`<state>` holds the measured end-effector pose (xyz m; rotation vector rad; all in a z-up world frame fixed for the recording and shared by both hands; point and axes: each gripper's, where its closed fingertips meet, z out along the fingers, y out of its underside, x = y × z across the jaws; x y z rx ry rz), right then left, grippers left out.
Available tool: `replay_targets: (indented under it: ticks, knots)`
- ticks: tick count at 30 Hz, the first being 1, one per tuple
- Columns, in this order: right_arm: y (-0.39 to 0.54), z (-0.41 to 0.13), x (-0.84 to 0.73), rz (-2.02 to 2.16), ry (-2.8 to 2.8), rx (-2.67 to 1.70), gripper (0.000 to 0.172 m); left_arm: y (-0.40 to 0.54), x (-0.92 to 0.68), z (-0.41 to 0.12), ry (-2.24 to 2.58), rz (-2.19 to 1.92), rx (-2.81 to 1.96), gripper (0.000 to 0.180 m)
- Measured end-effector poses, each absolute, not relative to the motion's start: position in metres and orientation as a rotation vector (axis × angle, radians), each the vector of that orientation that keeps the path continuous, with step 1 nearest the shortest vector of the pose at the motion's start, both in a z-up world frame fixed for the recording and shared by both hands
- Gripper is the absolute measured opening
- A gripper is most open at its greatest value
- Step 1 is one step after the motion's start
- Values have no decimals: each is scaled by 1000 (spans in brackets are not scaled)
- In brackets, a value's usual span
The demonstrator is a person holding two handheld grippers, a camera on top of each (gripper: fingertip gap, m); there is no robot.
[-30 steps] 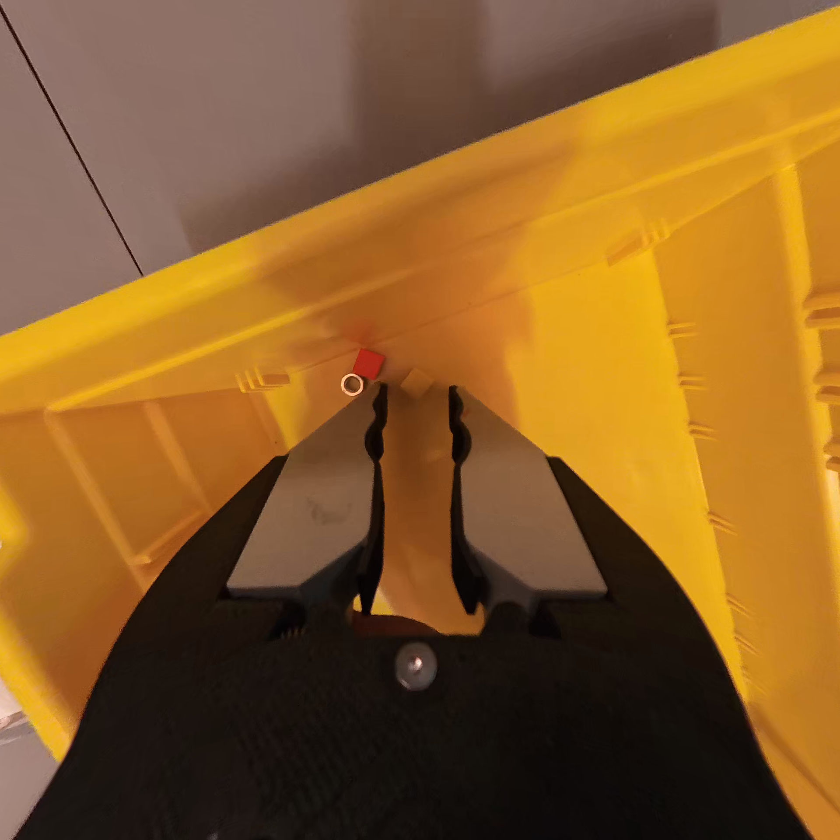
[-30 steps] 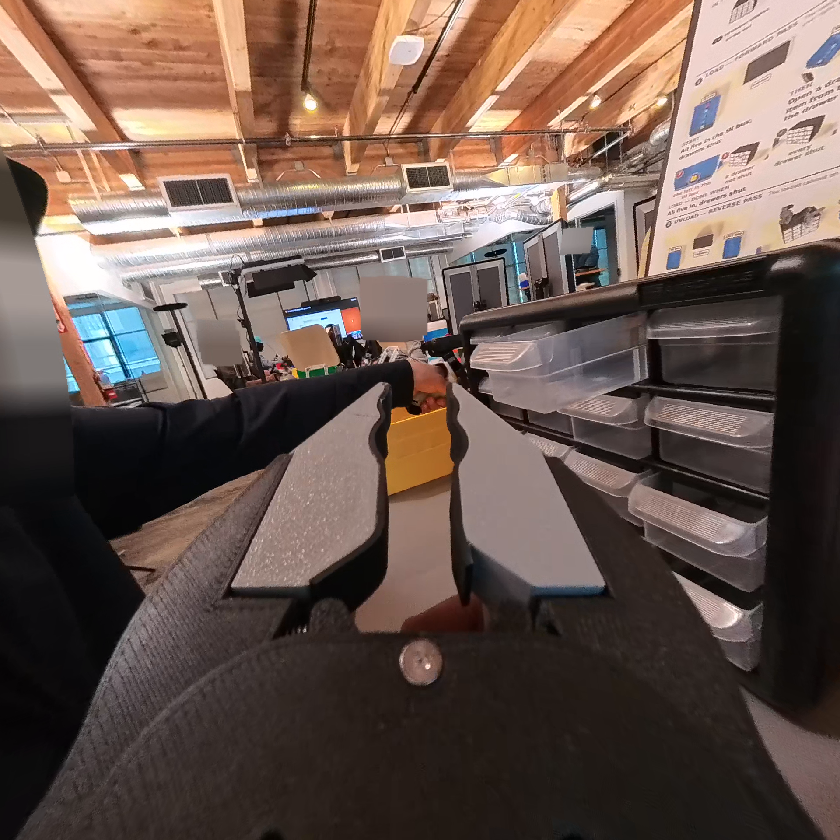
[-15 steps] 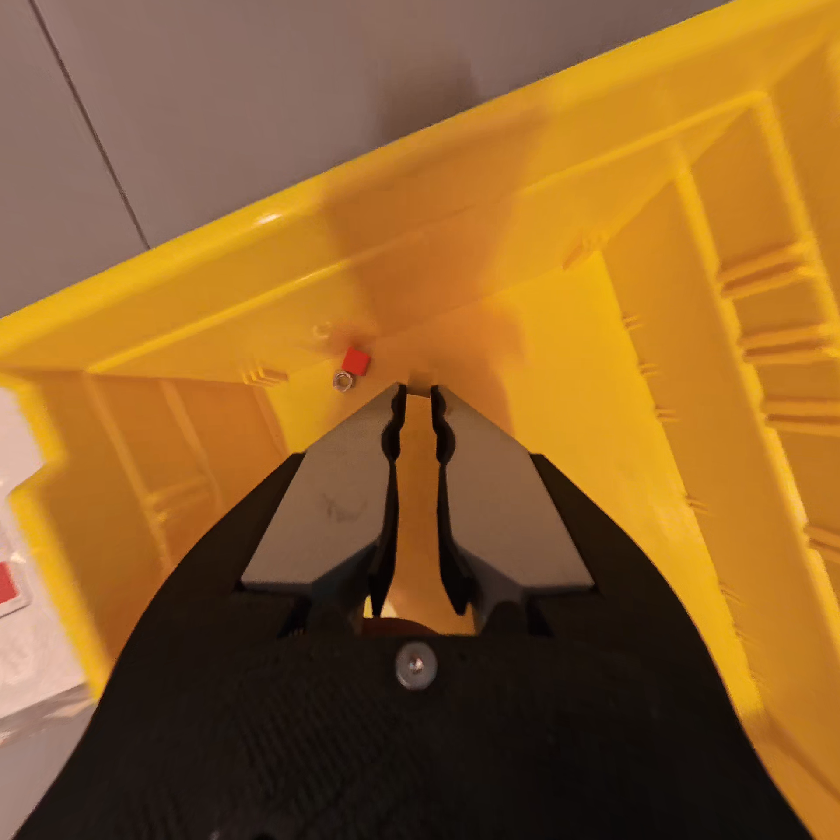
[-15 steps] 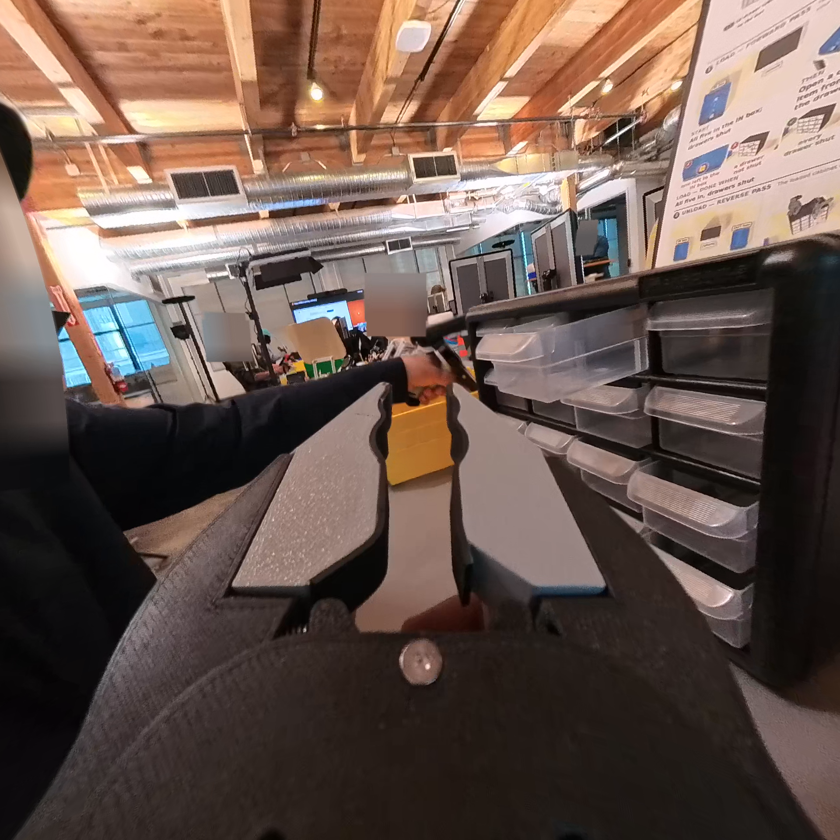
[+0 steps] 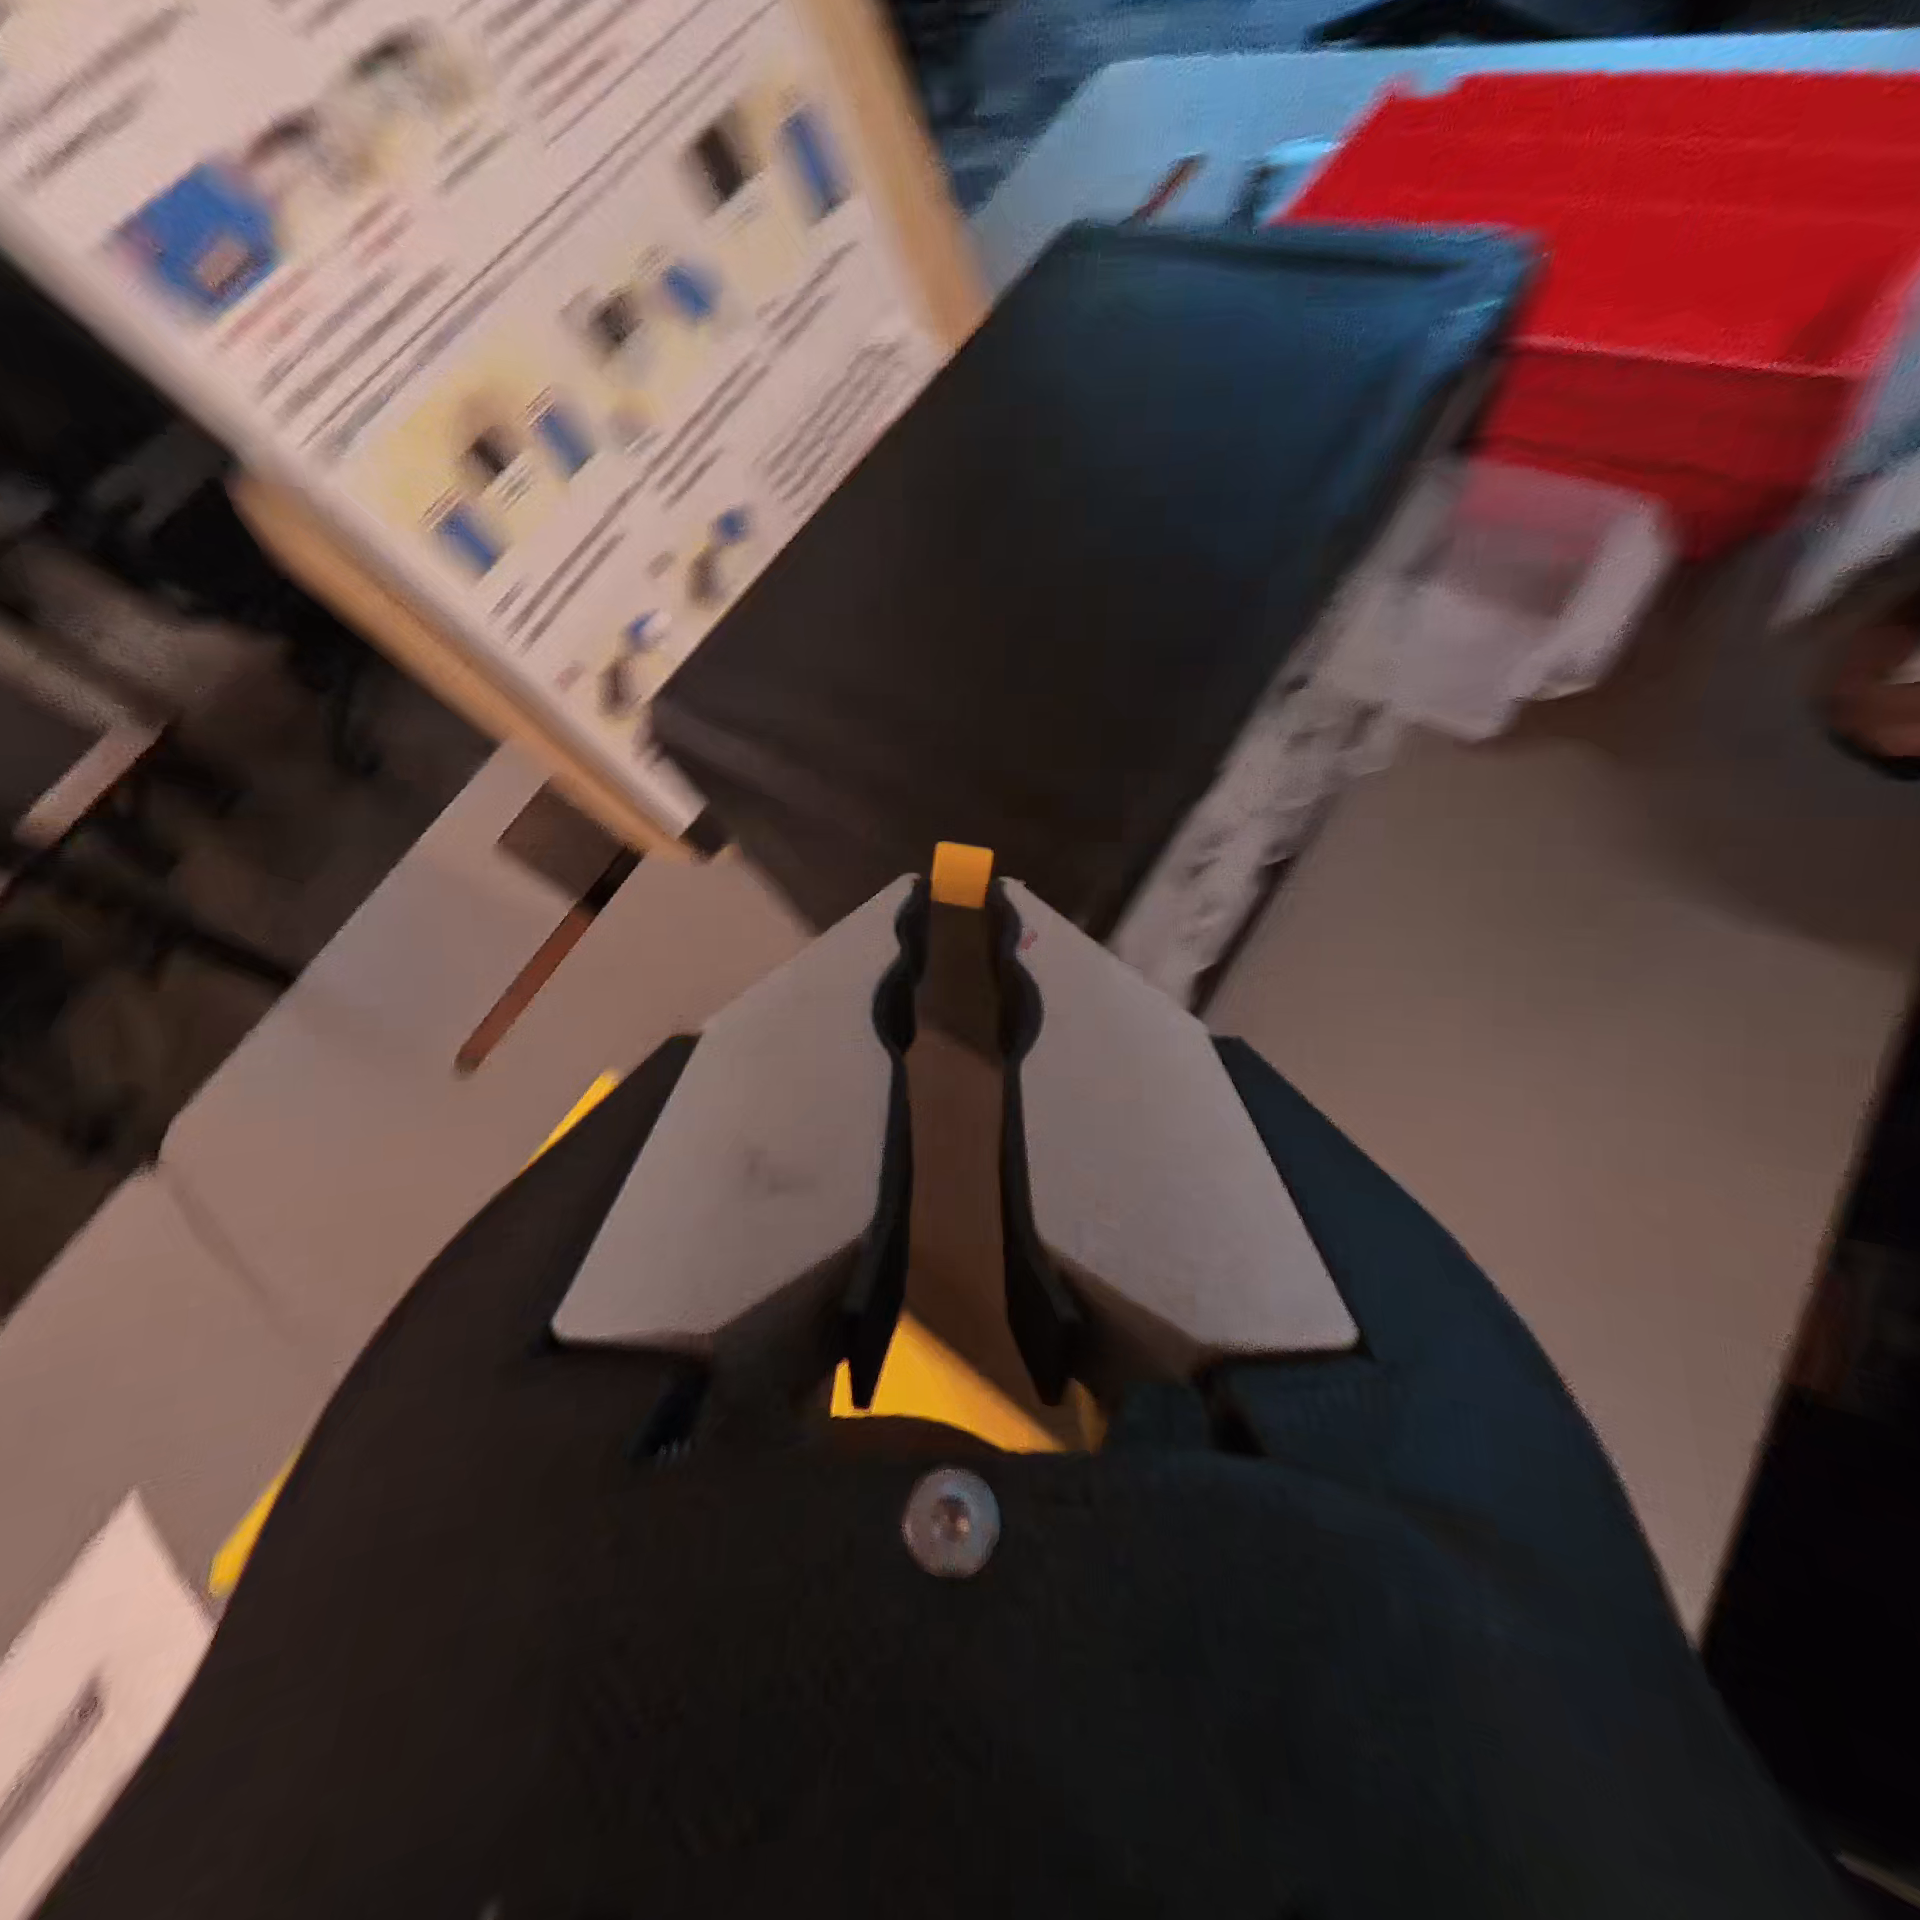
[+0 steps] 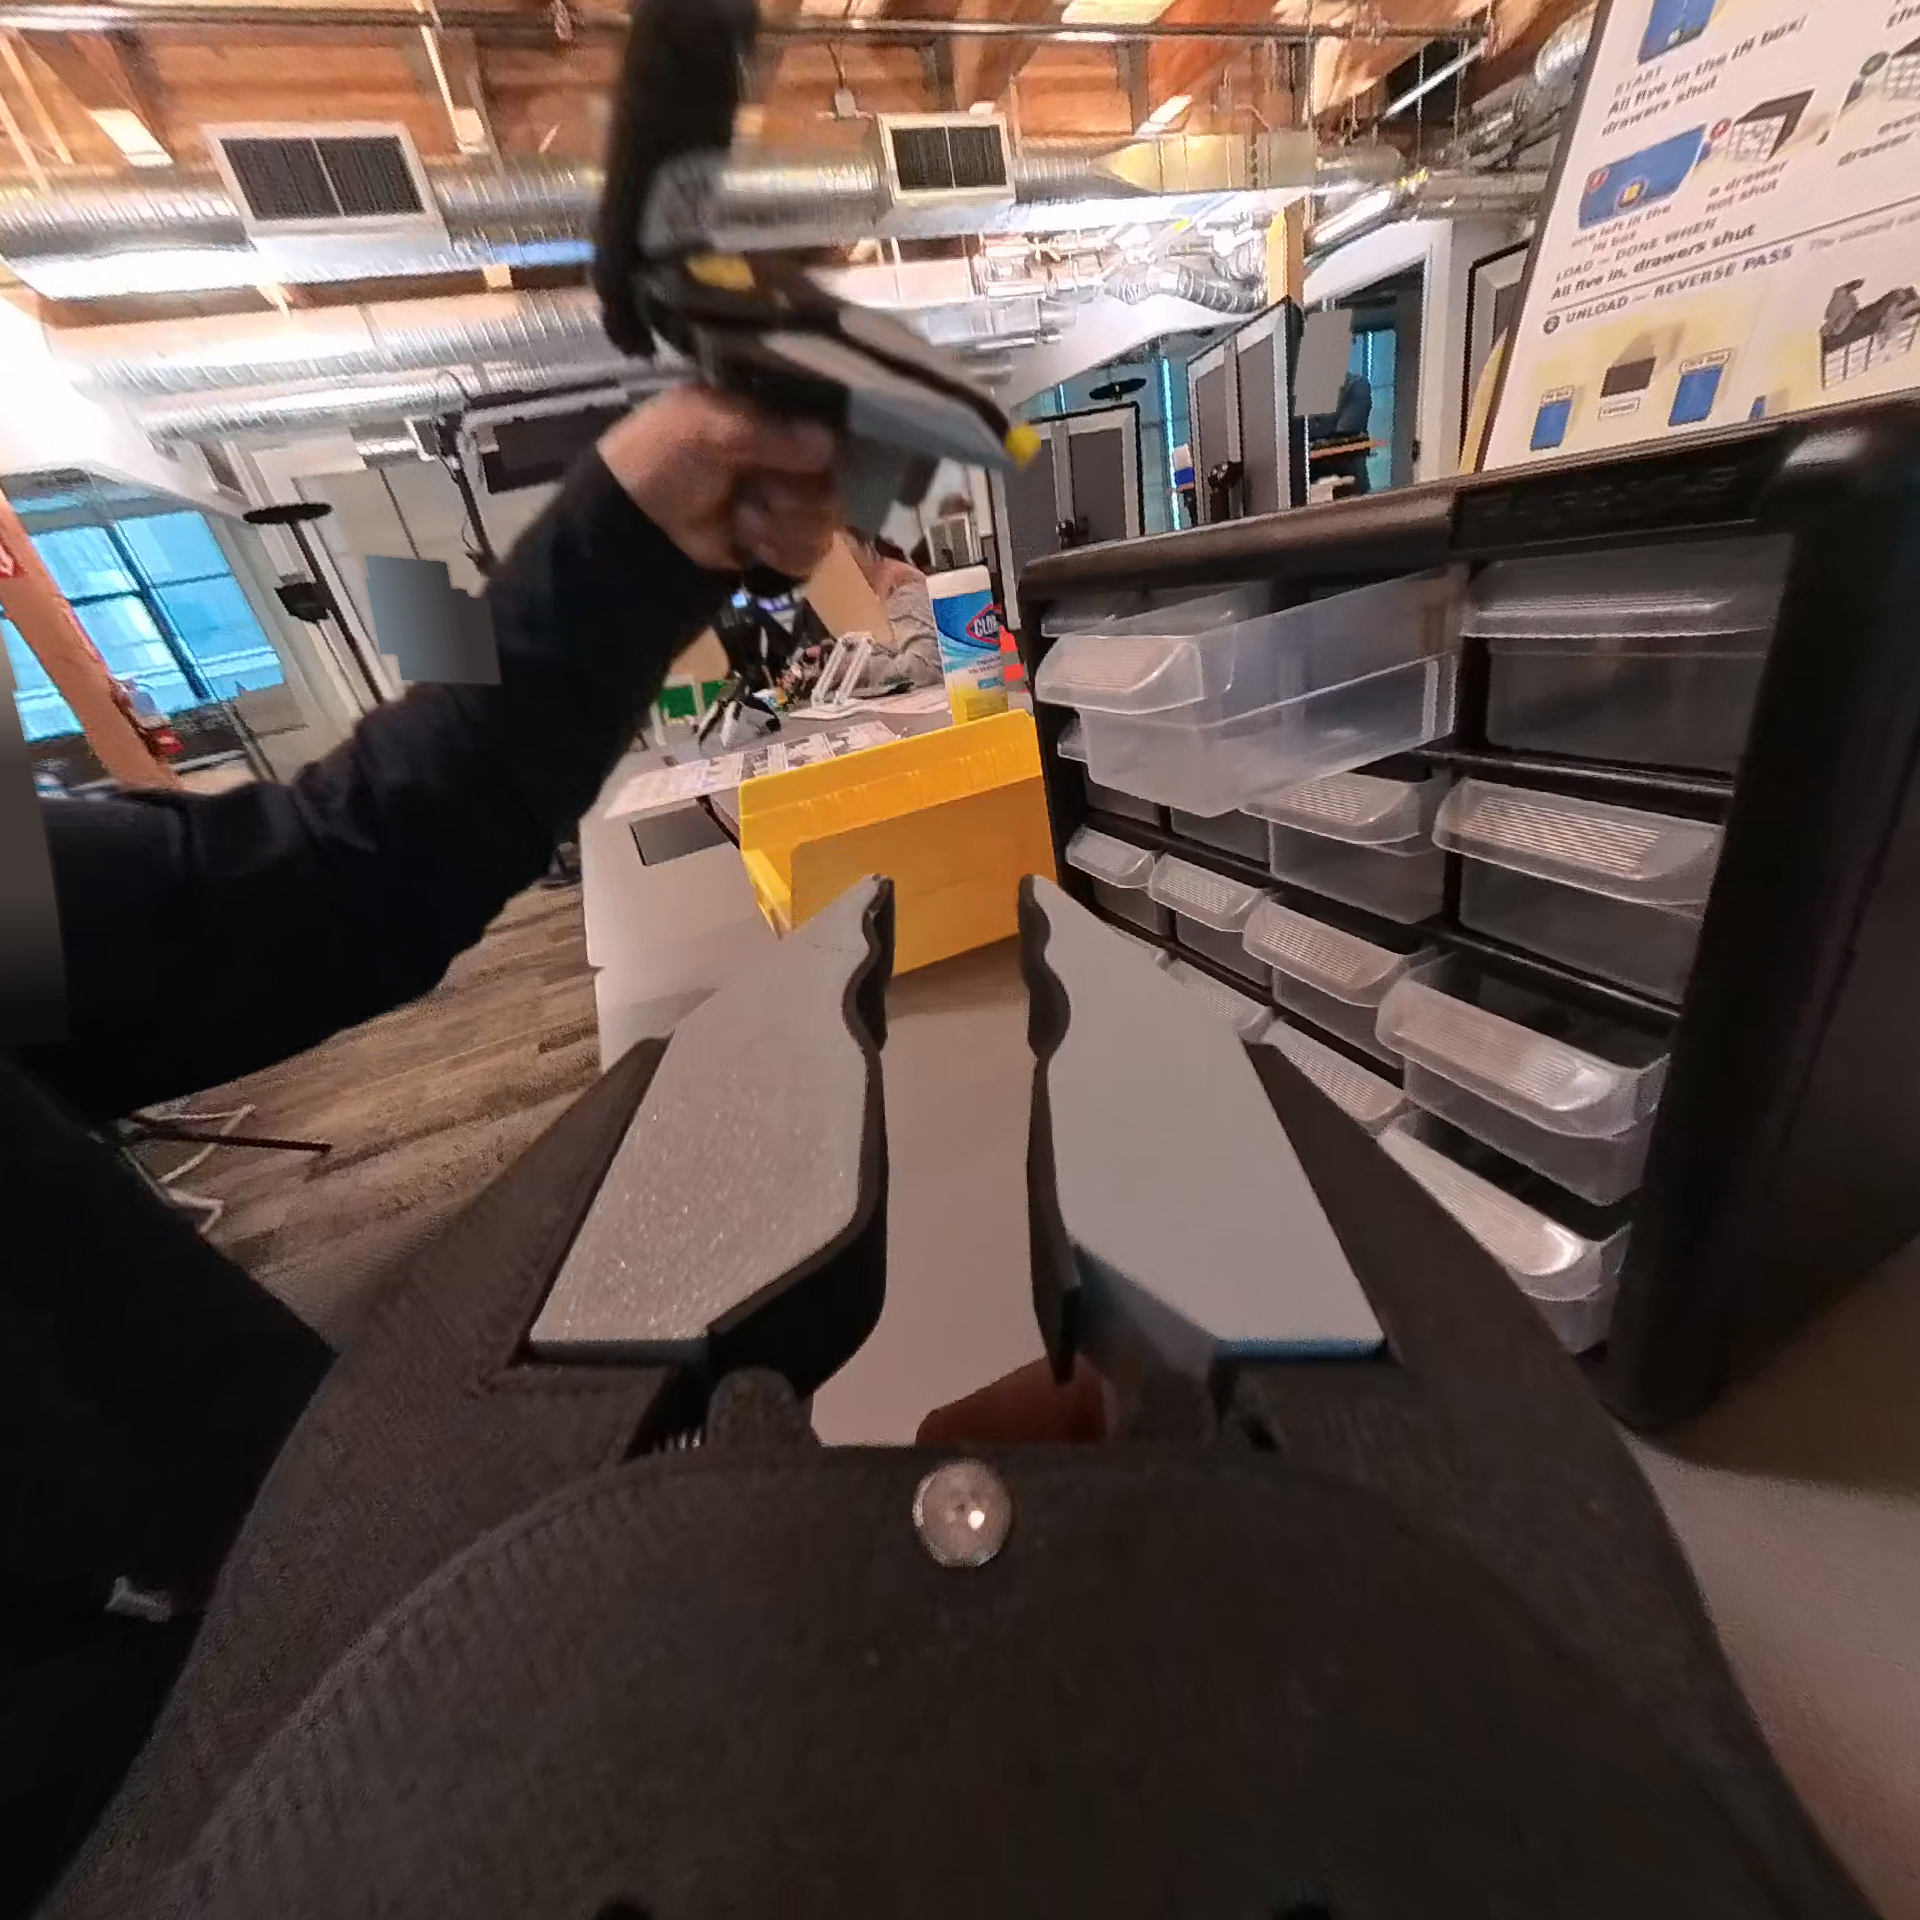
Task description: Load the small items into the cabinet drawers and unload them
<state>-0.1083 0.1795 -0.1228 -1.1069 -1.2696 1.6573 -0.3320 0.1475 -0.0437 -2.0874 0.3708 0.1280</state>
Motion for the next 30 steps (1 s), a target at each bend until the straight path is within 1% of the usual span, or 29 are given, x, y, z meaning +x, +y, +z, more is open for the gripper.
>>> replay_targets:
  ticks: [1, 4, 8, 11, 16, 18, 20, 22, 26, 27, 30]
  knots:
    - [180, -124, -111, 1639, -1279, -1113, 20, 156, -305, -39, 457, 105, -2082, 9]
    - [177, -125, -116, 1600, -1308, -1109, 20, 182, -240, -38, 666, 61, -2093, 9]
    - [172, -125, -116, 1570, -1333, -1097, 20, 210, -186, -54, 822, -32, -2154, 9]
    - [173, -124, -112, 1552, -1342, -1095, 20, 226, -182, -73, 868, 30, -2240, 9]
    - [173, -125, -115, 1465, -1420, -1082, 20, 229, -178, -92, 875, -17, -2343, 9]
    - [172, -127, -119, 1404, -1470, -1073, 20, 230, -178, -92, 865, -3, -2348, 11]
    - [176, -129, -127, 1319, -1507, -1081, 19, 231, -178, -91, 850, 0, -2352, 30]
    - [182, -130, -135, 1252, -1524, -1090, 19, 232, -181, -89, 830, -1, -2347, 29]
    - [179, -120, -144, 1254, -1525, -1083, 16, 235, -191, -82, 760, -42, -2325, 28]
    - [179, -116, -146, 1246, -1524, -1075, 16, 238, -198, -77, 726, -27, -2304, 31]
    - [178, -110, -153, 1224, -1529, -1067, 11, 242, -217, -66, 628, -49, -2264, 31]
